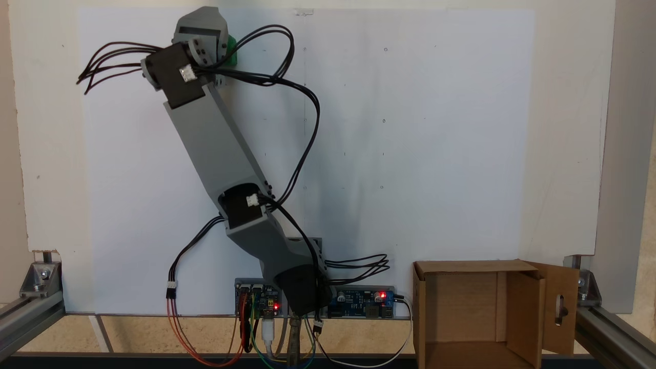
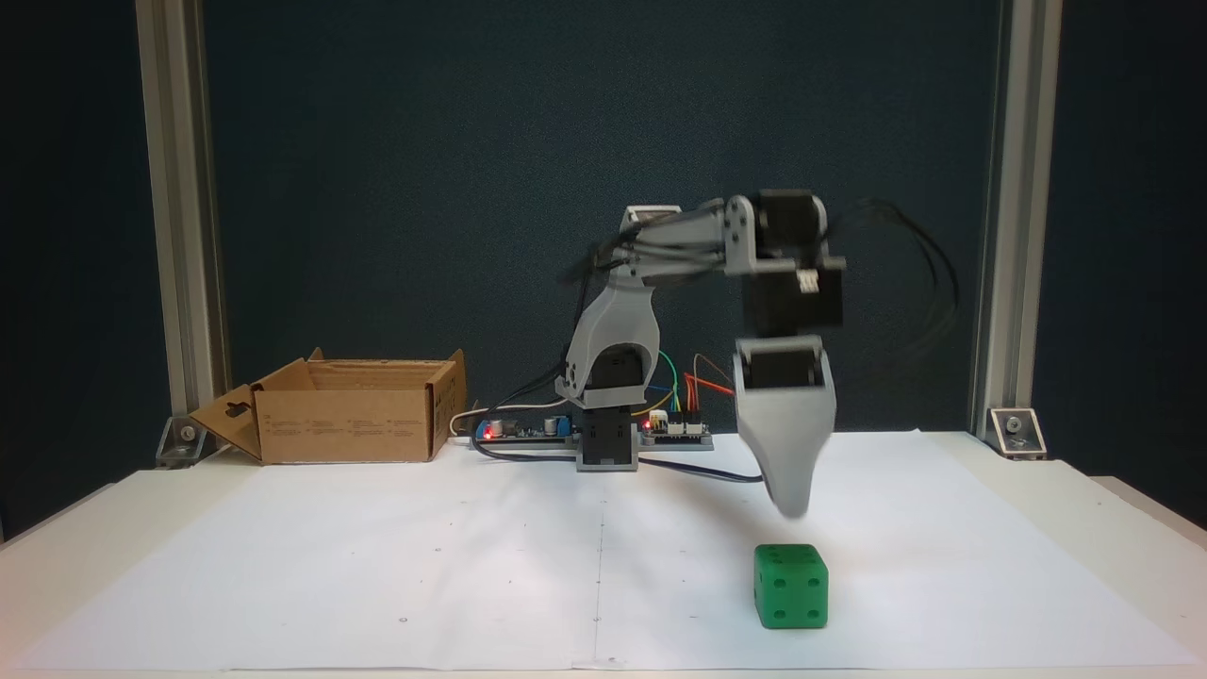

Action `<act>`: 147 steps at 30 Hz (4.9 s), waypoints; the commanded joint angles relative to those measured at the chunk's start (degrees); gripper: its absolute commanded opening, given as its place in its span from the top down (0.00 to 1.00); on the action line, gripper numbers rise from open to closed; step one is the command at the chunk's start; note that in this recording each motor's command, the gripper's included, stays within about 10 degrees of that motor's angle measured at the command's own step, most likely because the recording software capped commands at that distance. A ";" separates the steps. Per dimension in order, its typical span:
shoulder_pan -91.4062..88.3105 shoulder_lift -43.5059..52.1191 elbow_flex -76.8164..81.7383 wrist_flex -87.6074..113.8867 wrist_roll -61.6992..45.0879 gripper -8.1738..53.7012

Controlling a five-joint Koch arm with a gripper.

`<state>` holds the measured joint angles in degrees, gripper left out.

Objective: Grasp a green dice and put it in the bin.

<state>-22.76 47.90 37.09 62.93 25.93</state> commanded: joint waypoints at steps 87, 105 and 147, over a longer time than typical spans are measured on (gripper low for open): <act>1.93 -9.14 -3.25 -3.78 3.43 0.68; 10.55 30.06 8.96 4.04 0.35 0.68; 130.69 21.88 32.34 -16.70 -60.64 0.68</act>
<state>106.96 69.70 70.93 46.93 -29.27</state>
